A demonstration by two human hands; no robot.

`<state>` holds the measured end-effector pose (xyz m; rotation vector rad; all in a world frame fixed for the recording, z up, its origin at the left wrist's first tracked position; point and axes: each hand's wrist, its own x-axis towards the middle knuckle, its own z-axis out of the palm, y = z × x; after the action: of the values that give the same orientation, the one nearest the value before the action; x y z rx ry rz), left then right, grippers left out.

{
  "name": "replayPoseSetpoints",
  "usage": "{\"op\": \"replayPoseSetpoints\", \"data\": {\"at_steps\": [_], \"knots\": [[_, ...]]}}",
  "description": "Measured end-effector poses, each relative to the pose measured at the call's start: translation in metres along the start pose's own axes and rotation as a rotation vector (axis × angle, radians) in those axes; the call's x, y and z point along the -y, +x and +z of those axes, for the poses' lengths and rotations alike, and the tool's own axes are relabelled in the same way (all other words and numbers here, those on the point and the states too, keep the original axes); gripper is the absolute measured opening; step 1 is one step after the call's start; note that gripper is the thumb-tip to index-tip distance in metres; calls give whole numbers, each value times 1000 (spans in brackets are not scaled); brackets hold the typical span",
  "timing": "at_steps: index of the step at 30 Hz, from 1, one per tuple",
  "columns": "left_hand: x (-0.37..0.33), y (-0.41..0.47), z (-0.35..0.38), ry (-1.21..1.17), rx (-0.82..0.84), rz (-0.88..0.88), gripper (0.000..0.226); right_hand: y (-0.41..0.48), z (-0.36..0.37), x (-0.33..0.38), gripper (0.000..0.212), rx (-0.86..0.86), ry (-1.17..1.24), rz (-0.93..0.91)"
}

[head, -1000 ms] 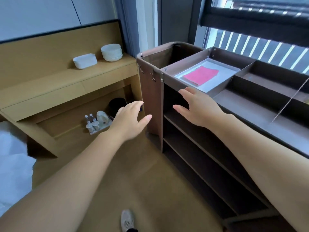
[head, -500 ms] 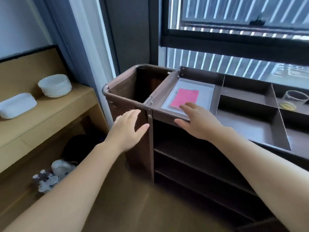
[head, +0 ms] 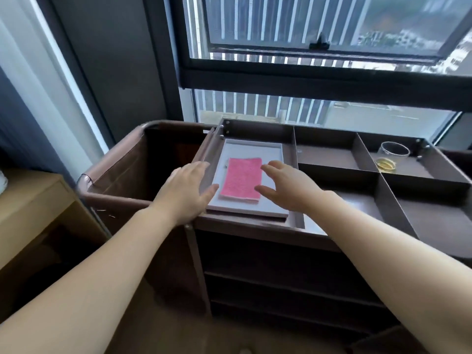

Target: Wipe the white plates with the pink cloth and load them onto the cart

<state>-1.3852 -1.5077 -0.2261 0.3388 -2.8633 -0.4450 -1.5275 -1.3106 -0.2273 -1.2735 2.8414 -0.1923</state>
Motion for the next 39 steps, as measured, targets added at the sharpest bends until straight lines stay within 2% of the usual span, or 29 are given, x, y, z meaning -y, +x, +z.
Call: {"op": "replayPoseSetpoints", "data": {"at_steps": [12, 14, 17, 19, 26, 29, 32, 35, 39], "knots": [[41, 117, 27, 68, 120, 126, 62, 117, 45, -25, 70, 297, -11, 1], [48, 127, 29, 81, 143, 172, 61, 128, 53, -23, 61, 335, -36, 0], [60, 139, 33, 83, 167, 235, 59, 139, 59, -21, 30, 381, -56, 21], [67, 145, 35, 73, 172, 280, 58, 143, 59, -19, 25, 378, -27, 56], [84, 157, 36, 94, 178, 404, 54, 148, 59, -5, 8, 312, -26, 135], [86, 155, 36, 94, 195, 414, 55, 144, 63, -7, 25, 261, 34, 169], [85, 154, 32, 62, 184, 399, 57, 143, 54, -7, 25, 185, 83, 178], [81, 154, 24, 31, 157, 370, 62, 149, 26, -1, 10, 77, 166, 137], [77, 152, 4, -78, 71, 299, 66, 159, -17, 21, 14, -95, 243, -22]]}}
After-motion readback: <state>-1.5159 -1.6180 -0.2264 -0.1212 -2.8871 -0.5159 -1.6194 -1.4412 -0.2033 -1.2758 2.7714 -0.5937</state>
